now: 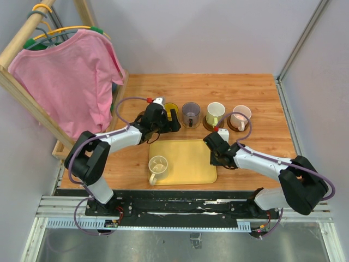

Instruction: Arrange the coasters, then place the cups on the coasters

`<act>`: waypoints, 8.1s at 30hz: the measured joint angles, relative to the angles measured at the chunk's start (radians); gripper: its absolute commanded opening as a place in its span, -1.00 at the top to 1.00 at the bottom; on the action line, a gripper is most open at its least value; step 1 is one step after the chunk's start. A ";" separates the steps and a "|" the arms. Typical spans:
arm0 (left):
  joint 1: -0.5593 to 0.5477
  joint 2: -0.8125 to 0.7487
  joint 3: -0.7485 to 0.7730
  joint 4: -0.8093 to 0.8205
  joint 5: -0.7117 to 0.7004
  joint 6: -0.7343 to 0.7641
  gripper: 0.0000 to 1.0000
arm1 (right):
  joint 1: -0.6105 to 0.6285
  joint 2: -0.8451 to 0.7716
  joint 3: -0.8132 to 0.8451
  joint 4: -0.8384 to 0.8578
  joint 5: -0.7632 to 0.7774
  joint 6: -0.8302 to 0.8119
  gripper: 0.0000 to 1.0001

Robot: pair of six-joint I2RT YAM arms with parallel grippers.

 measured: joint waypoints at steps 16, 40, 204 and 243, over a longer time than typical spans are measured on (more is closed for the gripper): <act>0.000 -0.385 -0.175 -0.175 -0.085 0.002 -0.99 | 0.018 -0.034 -0.024 -0.009 0.002 0.027 0.99; -0.208 -0.784 -0.219 -0.866 -0.006 -0.060 -0.99 | 0.037 -0.040 -0.024 -0.064 -0.005 0.048 -0.96; 0.236 -0.063 -0.041 -0.070 -0.168 0.286 0.99 | 0.038 -0.377 -0.016 -0.293 0.173 0.029 -0.92; 0.237 -0.217 -0.070 -0.096 -0.200 0.246 -0.91 | 0.037 -0.380 -0.016 -0.276 0.138 0.030 -0.79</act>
